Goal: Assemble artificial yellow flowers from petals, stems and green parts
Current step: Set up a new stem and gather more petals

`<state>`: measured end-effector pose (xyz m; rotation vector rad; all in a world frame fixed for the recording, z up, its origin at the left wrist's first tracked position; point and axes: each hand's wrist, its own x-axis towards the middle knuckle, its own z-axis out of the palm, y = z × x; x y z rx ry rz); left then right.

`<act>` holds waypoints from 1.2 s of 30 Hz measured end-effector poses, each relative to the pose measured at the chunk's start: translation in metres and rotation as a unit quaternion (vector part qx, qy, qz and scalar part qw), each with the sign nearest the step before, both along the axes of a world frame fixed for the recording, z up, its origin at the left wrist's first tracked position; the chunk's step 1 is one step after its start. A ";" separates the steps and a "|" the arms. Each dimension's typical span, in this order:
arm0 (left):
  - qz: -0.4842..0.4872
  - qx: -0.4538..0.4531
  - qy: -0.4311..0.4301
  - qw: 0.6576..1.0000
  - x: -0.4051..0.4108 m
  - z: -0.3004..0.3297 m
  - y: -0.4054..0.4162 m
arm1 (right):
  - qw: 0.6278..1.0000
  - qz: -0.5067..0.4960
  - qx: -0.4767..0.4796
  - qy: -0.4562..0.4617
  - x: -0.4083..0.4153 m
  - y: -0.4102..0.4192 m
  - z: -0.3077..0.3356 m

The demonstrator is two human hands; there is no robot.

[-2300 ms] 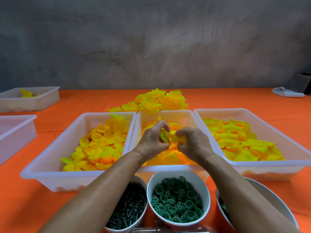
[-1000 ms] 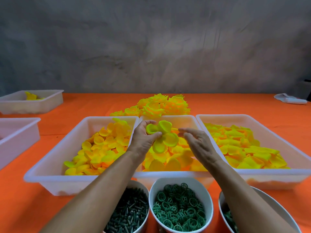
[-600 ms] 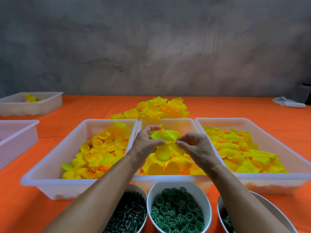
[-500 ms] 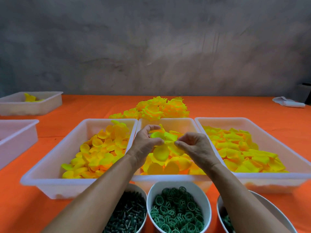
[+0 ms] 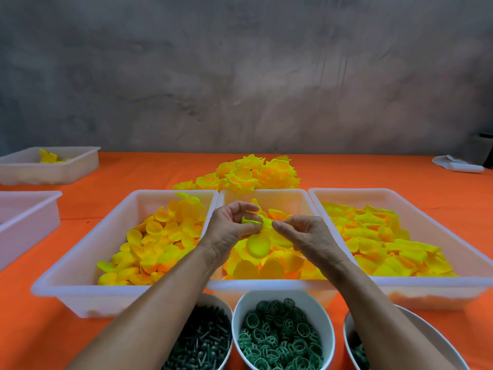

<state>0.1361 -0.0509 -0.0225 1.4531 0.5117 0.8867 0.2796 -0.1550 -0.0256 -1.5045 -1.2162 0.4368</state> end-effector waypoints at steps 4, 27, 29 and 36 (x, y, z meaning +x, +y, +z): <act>-0.016 0.017 0.007 1.000 0.002 -0.001 -0.003 | 0.999 0.026 0.002 0.029 -0.002 -0.003 0.003; 0.016 -0.001 0.025 1.000 0.001 0.000 -0.004 | 0.990 -0.027 0.069 0.122 -0.001 -0.007 0.007; 0.013 0.005 0.029 0.999 0.000 0.000 -0.005 | 0.990 -0.040 0.067 0.118 -0.001 -0.007 0.007; 0.048 0.039 0.047 0.997 0.001 -0.002 -0.002 | 0.994 -0.052 0.018 0.093 0.001 -0.004 0.003</act>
